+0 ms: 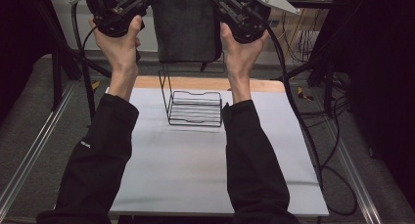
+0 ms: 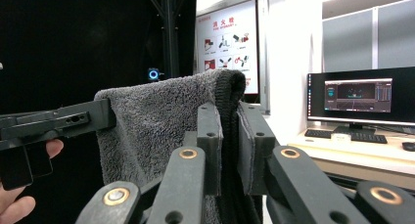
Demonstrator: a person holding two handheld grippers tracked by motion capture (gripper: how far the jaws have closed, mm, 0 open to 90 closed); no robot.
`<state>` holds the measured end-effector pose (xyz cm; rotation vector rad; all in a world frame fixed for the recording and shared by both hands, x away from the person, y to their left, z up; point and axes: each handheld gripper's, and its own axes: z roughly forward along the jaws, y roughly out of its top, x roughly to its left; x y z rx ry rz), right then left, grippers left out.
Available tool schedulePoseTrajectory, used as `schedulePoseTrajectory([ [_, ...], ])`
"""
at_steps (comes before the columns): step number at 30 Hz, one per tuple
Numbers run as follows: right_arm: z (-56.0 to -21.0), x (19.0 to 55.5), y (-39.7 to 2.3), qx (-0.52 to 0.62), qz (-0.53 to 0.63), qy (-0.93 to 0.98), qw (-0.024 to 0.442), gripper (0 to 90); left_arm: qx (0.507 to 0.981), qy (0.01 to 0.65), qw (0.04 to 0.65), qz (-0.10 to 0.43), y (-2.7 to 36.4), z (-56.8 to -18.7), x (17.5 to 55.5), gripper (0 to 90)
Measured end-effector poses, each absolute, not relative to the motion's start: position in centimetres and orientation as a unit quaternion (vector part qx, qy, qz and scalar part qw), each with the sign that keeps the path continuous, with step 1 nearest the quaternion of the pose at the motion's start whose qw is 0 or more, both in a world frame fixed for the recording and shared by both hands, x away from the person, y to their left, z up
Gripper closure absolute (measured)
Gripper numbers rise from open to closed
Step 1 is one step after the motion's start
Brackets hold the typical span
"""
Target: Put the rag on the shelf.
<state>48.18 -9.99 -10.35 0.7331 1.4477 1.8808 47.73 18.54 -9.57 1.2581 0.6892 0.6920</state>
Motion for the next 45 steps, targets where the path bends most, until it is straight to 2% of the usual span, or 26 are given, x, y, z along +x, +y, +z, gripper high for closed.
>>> schedulePoseTrajectory([
  [21, -13.3, 51.5, -10.1, 0.312, 0.684, 0.579, 0.314, 81.7, 0.586, 0.332, 0.68, 0.289, 18.3, -13.4, 51.7, 81.4],
  [45, -18.6, 50.4, -10.3, 0.324, 0.657, 0.616, 0.292, 81.5, 0.629, 0.33, 0.649, 0.272, 18.9, -18.3, 50.4, 81.4],
])
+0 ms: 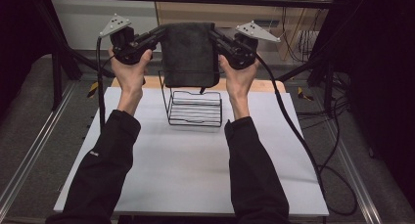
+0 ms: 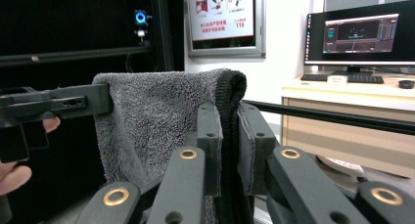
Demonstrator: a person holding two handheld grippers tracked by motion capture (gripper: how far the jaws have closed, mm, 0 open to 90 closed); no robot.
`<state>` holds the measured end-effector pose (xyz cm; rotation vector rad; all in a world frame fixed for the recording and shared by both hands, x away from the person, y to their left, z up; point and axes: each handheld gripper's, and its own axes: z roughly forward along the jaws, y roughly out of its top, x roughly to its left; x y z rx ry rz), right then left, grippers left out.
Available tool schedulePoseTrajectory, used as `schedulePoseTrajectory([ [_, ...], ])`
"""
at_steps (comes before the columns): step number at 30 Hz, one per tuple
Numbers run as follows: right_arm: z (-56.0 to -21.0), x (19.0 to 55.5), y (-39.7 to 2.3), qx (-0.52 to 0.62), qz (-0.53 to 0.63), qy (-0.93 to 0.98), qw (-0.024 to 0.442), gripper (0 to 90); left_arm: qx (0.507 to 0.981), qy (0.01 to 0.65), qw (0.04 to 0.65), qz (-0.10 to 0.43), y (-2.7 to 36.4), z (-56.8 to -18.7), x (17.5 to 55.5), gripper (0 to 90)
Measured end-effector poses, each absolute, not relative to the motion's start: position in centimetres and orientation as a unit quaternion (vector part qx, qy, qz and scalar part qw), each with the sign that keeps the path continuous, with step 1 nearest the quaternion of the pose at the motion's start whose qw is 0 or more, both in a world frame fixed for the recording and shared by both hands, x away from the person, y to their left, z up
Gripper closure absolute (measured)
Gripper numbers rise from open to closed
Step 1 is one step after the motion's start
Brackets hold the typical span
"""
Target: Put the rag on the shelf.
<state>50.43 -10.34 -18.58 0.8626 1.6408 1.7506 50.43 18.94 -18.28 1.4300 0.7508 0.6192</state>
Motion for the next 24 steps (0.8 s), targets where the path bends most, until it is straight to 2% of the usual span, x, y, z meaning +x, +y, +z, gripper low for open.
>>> schedulePoseTrajectory([
  [24, -20.2, 48.1, -11.3, 0.317, 0.64, 0.64, 0.285, 81.4, 0.663, 0.31, 0.631, 0.257, 18.8, -19.8, 48.1, 81.4],
])
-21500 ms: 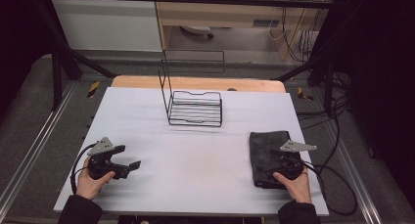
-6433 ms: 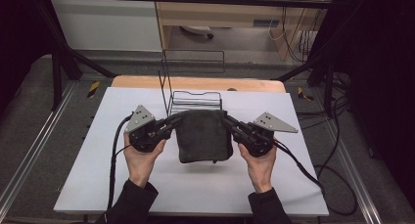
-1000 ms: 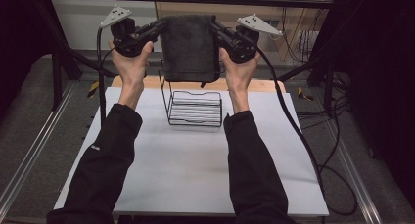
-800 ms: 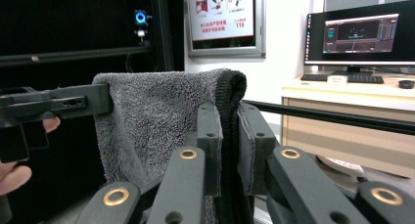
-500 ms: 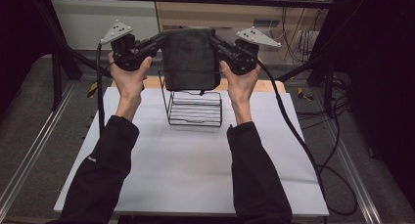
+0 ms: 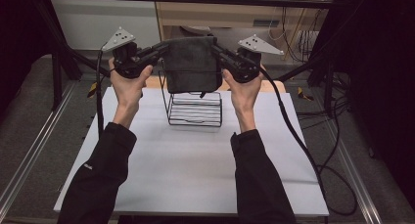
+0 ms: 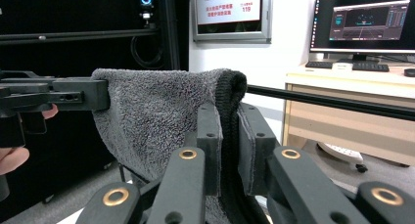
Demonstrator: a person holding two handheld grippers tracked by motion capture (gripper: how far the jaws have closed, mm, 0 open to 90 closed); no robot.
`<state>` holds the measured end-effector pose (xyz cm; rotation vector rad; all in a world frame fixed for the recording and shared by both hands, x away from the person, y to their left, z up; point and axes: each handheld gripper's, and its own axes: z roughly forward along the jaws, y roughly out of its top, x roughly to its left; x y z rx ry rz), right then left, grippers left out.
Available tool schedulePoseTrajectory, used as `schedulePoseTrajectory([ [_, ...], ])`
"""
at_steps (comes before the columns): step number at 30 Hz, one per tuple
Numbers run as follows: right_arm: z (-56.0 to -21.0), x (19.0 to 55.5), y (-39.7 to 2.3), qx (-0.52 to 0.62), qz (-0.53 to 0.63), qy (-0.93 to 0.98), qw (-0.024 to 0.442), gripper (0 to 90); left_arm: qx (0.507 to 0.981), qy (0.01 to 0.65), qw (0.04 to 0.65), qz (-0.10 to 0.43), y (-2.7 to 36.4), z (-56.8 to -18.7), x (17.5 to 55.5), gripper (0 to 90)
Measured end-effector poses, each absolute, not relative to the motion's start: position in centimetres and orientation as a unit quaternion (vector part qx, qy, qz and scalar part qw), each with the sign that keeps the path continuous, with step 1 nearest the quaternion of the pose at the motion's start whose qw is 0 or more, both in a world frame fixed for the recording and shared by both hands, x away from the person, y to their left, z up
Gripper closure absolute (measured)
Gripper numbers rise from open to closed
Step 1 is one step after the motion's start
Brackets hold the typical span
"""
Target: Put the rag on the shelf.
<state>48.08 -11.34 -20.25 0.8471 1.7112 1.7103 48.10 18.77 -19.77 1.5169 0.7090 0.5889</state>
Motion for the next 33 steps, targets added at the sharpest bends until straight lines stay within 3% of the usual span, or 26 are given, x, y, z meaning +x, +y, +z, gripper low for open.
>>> schedulePoseTrajectory([
  [23, -21.3, 47.2, -11.5, 0.306, 0.605, 0.681, 0.278, 80.8, 0.702, 0.3, 0.593, 0.256, 18.8, -21.3, 47.0, 80.8],
  [33, -21.6, 46.5, -11.9, 0.298, 0.588, 0.709, 0.251, 78.3, 0.718, 0.314, 0.573, 0.241, 18.8, -22.1, 45.6, 78.3],
])
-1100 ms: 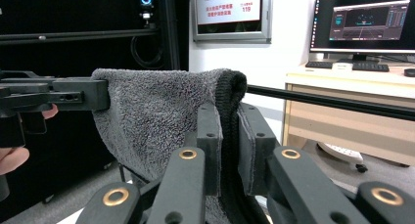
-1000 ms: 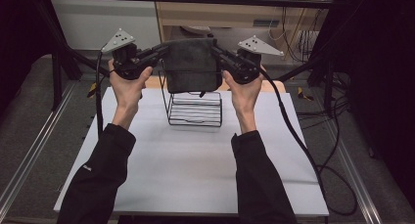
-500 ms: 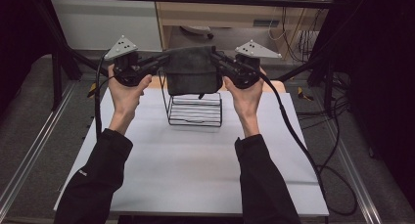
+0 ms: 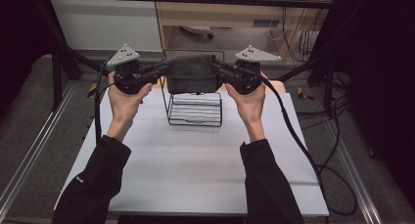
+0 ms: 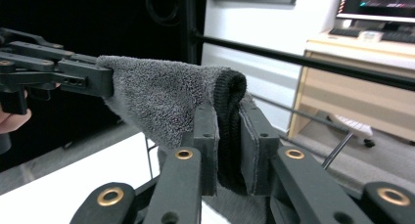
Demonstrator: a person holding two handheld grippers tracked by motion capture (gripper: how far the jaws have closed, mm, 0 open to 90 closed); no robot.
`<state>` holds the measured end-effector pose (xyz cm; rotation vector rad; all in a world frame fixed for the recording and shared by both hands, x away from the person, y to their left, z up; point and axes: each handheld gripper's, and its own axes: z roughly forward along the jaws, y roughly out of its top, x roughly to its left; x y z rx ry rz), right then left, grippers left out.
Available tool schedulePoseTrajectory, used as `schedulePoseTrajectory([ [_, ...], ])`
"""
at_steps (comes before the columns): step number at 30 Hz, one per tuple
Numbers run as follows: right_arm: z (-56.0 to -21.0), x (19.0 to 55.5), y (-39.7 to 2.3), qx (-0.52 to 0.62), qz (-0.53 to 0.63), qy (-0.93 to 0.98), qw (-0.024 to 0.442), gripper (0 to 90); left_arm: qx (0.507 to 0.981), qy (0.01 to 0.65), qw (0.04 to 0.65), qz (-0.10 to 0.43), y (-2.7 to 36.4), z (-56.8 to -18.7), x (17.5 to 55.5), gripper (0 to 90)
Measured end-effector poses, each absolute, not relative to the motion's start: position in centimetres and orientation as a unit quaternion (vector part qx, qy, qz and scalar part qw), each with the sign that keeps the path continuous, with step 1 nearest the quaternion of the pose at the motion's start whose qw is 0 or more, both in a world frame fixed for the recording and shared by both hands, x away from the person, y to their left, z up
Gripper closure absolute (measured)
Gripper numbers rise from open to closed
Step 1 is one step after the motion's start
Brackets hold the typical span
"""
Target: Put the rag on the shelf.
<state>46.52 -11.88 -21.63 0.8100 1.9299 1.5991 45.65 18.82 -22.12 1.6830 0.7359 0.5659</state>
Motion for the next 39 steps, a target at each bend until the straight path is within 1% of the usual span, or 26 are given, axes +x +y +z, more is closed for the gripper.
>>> schedulePoseTrajectory([
  [5, -22.1, 46.2, -12.2, 0.295, 0.58, 0.72, 0.239, 78.8, 0.732, 0.309, 0.553, 0.252, 18.6, -22.7, 44.9, 75.9],
  [8, -22.4, 46.0, -12.2, 0.29, 0.576, 0.726, 0.238, 79.6, 0.74, 0.309, 0.544, 0.249, 18.6, -22.8, 44.6, 74.7],
  [11, -22.5, 45.9, -12.1, 0.285, 0.572, 0.729, 0.244, 79.8, 0.746, 0.309, 0.538, 0.242, 18.9, -22.5, 44.5, 70.6],
  [15, -22.6, 45.8, -12.0, 0.281, 0.567, 0.735, 0.245, 79.8, 0.734, 0.314, 0.552, 0.24, 19.7, -21.4, 44.1, 66.4],
  [18, -22.9, 45.8, -12.1, 0.283, 0.566, 0.736, 0.24, 79.7, 0.725, 0.321, 0.557, 0.248, 20.3, -20.0, 44.0, 66.6],
  [20, -23.1, 45.8, -12.1, 0.282, 0.566, 0.737, 0.237, 79.5, 0.72, 0.328, 0.557, 0.252, 20.4, -19.2, 44.2, 70.3],
  [23, -23.3, 45.7, -12.0, 0.28, 0.563, 0.741, 0.236, 79.3, 0.734, 0.336, 0.537, 0.246, 20.0, -18.6, 44.7, 78.0],
  [28, -23.6, 45.7, -12.0, 0.276, 0.56, 0.744, 0.237, 78.8, 0.756, 0.339, 0.516, 0.219, 18.7, -19.0, 46.0, 86.4],
  [31, -23.7, 45.6, -12.1, 0.275, 0.558, 0.747, 0.236, 78.3, 0.768, 0.333, 0.506, 0.209, 18.1, -19.6, 46.2, 89.4],
  [35, -23.8, 45.6, -12.0, 0.27, 0.554, 0.751, 0.238, 75.8, 0.78, 0.326, 0.494, 0.202, 17.6, -20.4, 46.1, 89.9],
  [37, -23.8, 45.5, -12.0, 0.27, 0.553, 0.752, 0.237, 72.7, 0.784, 0.324, 0.491, 0.199, 17.6, -20.7, 46.1, 89.9],
  [39, -23.7, 45.4, -12.0, 0.269, 0.554, 0.751, 0.237, 67.5, 0.787, 0.323, 0.487, 0.196, 17.6, -21.1, 46.1, 90.0],
])
